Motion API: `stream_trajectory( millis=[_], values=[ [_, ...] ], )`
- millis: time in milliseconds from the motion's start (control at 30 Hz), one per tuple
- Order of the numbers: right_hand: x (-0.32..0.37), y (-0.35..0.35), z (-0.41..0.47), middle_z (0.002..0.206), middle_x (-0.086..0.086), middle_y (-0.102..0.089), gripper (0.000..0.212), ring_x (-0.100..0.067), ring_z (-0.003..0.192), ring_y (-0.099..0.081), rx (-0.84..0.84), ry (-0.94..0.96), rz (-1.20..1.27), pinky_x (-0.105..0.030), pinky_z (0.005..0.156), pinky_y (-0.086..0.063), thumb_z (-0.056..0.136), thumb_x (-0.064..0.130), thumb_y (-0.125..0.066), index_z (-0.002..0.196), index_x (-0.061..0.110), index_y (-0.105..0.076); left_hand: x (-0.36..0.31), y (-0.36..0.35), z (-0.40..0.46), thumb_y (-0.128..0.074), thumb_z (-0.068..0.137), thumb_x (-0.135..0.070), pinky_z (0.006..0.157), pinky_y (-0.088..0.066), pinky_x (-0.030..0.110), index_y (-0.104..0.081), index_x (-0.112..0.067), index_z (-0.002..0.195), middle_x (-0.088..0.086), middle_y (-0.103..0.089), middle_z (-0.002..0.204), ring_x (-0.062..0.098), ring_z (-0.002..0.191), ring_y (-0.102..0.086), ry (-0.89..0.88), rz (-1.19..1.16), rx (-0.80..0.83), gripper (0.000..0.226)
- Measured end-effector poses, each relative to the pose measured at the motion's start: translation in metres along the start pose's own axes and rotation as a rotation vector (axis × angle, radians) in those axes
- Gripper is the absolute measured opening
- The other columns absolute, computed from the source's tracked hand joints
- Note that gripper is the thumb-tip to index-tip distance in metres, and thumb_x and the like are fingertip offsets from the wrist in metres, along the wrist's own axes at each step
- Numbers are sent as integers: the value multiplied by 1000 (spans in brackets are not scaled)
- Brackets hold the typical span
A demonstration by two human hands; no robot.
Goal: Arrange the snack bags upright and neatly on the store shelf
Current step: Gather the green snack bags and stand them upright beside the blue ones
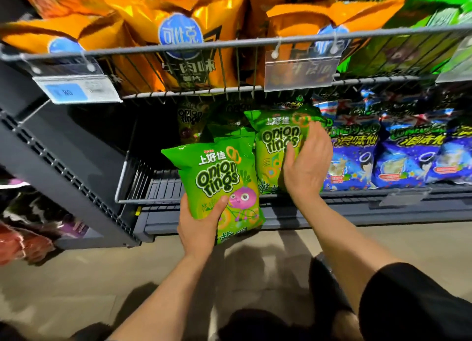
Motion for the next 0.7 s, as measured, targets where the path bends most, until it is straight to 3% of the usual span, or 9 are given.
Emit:
stream_trajectory(
  millis=[100,267,367,500,600,700],
  values=[
    [37,-14,-21,132,-17,-52,47,-32,123,-46,169,247,94,-40,108,-34,90,21,-49,131,0,-47,-1,12,-4,-78,52,-65,92,-51,43,-57,-35,114,-17,-69,98,9,94,-66,9,-12,-40,72],
    [98,-42,-37,126,-16,-56,41,-31,118,-50,419,335,260,-34,102,-35,91,19,-52,129,1,-51,-8,47,7,-74,51,-70,93,-51,43,-59,-45,99,-19,-69,94,13,96,-66,80,-64,-116,56],
    [127,-59,-33,132,-15,-53,43,-29,124,-46,477,274,290,-30,104,-31,95,21,-49,134,2,-46,-10,71,25,-78,59,-61,93,-51,41,-63,-36,103,-14,-70,94,16,96,-67,149,-85,-141,53],
    [154,-91,-30,136,-16,-49,43,-29,128,-44,546,158,348,-32,106,-31,98,20,-44,137,1,-42,-11,96,57,-72,43,-77,91,-53,43,-67,-42,88,-12,-73,91,18,91,-69,178,-51,-153,57],
    [159,-117,-27,126,-20,-55,40,-33,119,-50,554,26,392,-36,98,-36,97,24,-46,128,-1,-47,-11,101,90,-72,32,-83,90,-53,45,-65,-49,83,-10,-73,94,21,93,-69,190,-48,-131,62],
    [162,-144,-39,116,-19,-60,46,-35,109,-56,612,-142,473,-42,91,-45,93,40,-51,119,3,-48,-22,99,109,-80,54,-62,85,-54,32,-66,-39,96,-6,-71,102,16,92,-67,174,-50,-51,50]
  ],
)
Point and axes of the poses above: each hand's wrist, its own z-axis towards the middle knuckle, its own y-axis out of the back of the hand, x = y × z, the point moved 6 cm from there along z, towards the middle knuckle
